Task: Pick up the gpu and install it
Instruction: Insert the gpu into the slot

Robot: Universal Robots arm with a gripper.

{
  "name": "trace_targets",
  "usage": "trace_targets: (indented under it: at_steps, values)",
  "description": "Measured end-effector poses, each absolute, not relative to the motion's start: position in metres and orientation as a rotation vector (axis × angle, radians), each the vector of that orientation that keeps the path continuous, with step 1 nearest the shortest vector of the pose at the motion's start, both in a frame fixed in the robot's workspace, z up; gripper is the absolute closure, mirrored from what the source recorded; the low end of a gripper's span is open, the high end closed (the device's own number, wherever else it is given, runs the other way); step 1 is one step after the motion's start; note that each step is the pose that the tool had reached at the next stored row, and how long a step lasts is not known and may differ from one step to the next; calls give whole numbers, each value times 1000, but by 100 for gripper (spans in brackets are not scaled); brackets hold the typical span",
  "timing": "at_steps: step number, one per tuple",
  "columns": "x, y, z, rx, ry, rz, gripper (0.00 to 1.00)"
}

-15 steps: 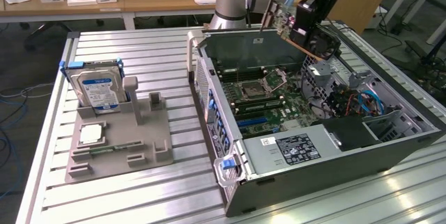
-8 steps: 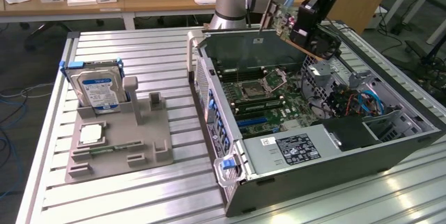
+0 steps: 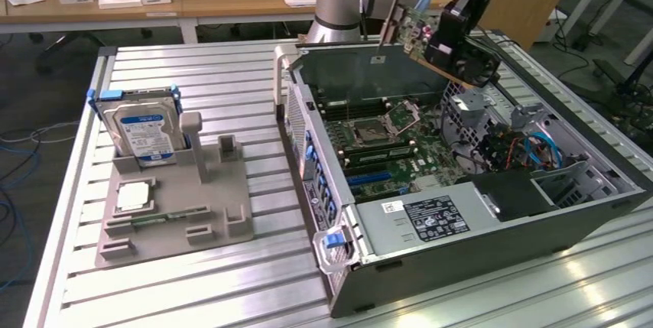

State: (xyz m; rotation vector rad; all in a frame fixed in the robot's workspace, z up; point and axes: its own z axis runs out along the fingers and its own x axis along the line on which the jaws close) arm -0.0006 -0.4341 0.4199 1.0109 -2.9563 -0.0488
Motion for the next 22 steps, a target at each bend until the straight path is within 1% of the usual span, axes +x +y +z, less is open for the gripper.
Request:
trace_targets:
  at_steps: [22]
  values:
    - [-1,-434,415,1369,-2805,-45,72]
